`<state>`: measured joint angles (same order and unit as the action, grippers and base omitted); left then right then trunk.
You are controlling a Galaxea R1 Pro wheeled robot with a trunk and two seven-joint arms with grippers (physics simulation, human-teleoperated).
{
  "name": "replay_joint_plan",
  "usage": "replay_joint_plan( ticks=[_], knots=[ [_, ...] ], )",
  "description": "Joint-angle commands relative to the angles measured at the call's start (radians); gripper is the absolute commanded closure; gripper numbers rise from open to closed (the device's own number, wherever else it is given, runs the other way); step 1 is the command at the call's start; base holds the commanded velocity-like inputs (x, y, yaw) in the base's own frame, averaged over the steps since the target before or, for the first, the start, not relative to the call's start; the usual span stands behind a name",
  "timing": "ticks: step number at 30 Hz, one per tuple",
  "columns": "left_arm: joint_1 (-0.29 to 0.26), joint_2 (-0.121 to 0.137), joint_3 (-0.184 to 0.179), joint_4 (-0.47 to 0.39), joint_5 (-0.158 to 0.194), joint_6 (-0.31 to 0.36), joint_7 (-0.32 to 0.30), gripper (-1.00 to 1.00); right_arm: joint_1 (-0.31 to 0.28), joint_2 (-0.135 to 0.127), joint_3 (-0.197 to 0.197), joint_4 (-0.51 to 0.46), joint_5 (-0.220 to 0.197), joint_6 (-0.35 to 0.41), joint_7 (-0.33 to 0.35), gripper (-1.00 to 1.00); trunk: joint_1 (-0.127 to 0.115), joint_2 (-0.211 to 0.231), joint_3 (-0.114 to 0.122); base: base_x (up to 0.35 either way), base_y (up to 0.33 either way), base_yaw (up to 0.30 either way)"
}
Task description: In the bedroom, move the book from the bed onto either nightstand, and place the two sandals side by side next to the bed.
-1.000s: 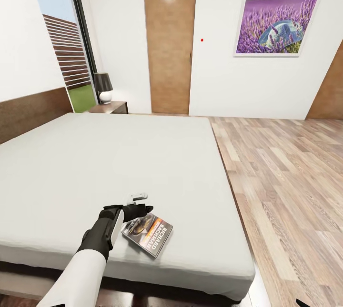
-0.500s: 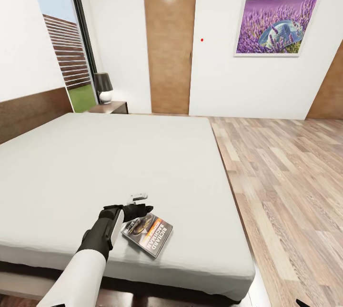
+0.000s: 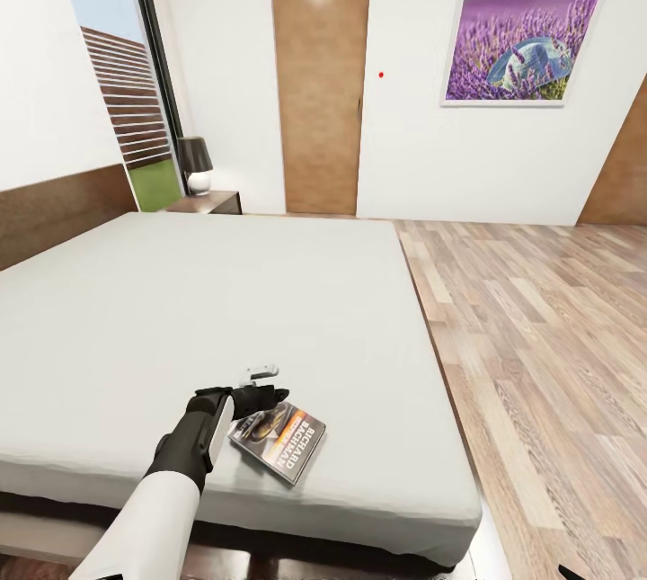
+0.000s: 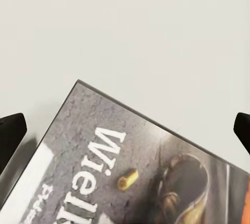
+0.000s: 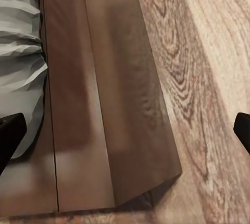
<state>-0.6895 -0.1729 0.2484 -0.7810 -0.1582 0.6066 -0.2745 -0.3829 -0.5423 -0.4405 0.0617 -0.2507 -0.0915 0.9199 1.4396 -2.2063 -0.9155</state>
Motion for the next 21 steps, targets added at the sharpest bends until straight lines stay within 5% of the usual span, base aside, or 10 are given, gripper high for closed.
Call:
replay_joint_plan(
  ticks=[1,21],
  knots=[
    [-0.001,-0.002,0.006,-0.001,-0.011,0.004,-0.009,-1.0,-0.002,-0.001,0.008,0.005,-0.009,-0.009,0.004,-1.0,0.0,0.0,-0.001,0.0,0.0,0.0],
    [-0.001,-0.002,0.006,-0.001,-0.011,0.002,-0.009,-1.0,-0.002,-0.001,0.008,0.005,-0.009,-0.009,0.004,-1.0,0.0,0.0,-0.001,-0.026,0.0,0.0]
  ],
)
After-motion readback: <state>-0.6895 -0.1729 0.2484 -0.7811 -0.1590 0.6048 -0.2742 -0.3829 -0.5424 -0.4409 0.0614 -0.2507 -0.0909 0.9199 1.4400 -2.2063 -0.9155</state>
